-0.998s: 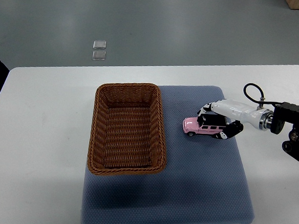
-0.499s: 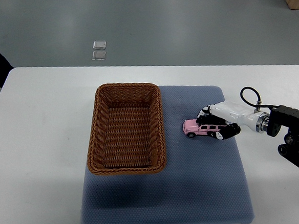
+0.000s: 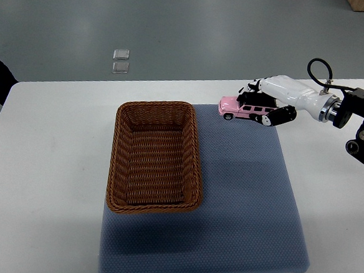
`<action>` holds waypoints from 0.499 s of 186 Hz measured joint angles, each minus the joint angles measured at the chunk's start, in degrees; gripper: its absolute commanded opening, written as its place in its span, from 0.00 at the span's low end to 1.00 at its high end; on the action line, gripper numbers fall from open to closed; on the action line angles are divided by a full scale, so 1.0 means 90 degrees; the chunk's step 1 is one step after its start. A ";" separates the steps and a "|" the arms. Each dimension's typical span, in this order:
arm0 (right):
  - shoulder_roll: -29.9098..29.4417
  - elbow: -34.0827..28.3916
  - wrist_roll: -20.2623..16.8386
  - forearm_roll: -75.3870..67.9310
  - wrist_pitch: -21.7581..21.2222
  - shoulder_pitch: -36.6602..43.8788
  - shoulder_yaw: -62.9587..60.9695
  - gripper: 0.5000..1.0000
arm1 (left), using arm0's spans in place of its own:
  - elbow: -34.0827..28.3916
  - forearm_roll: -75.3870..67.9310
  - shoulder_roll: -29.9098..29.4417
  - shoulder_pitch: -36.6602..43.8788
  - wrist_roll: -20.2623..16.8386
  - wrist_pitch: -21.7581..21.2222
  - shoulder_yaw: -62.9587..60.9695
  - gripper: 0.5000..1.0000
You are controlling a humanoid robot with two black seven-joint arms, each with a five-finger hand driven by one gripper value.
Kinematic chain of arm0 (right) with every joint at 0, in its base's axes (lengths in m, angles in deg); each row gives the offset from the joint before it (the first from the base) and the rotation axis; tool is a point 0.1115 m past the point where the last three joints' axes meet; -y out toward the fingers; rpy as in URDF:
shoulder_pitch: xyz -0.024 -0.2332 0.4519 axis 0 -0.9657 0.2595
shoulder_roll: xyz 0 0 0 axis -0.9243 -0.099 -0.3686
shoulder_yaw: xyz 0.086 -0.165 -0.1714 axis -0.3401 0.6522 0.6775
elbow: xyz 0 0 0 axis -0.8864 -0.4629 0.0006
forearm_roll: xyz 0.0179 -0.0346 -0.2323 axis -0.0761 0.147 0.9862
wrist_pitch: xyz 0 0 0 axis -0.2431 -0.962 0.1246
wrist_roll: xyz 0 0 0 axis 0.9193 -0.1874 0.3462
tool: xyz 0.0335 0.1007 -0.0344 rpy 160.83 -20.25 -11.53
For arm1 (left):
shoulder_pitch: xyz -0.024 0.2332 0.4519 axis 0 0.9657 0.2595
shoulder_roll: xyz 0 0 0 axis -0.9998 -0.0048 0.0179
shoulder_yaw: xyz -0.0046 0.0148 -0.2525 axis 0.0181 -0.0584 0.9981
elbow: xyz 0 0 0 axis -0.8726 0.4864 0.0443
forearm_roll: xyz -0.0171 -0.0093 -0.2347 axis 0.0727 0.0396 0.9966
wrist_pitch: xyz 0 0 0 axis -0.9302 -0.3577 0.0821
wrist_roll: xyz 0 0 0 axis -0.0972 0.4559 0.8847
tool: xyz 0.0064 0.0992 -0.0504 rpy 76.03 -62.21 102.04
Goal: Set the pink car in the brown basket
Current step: 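Lift the pink SUV with the right hand and carry it over the basket, then lower the SUV into the wicker basket and open the right hand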
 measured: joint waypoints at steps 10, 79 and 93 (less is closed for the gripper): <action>-0.0056 -0.0029 0.0029 -0.0078 -0.0018 0.0148 0.0017 0.00 | 0.0002 0.0000 0.0000 0.0000 0.0000 0.0000 0.0000 1.00; -0.1239 -0.0015 0.0155 -0.0368 -0.0051 0.0943 0.0771 0.00 | 0.0005 0.0000 0.0000 0.0000 0.0006 -0.0002 0.0002 1.00; -0.1590 0.0095 0.0157 -0.0361 -0.0029 0.0971 0.1040 0.00 | 0.0005 0.0000 0.0000 0.0000 0.0006 -0.0002 0.0007 1.00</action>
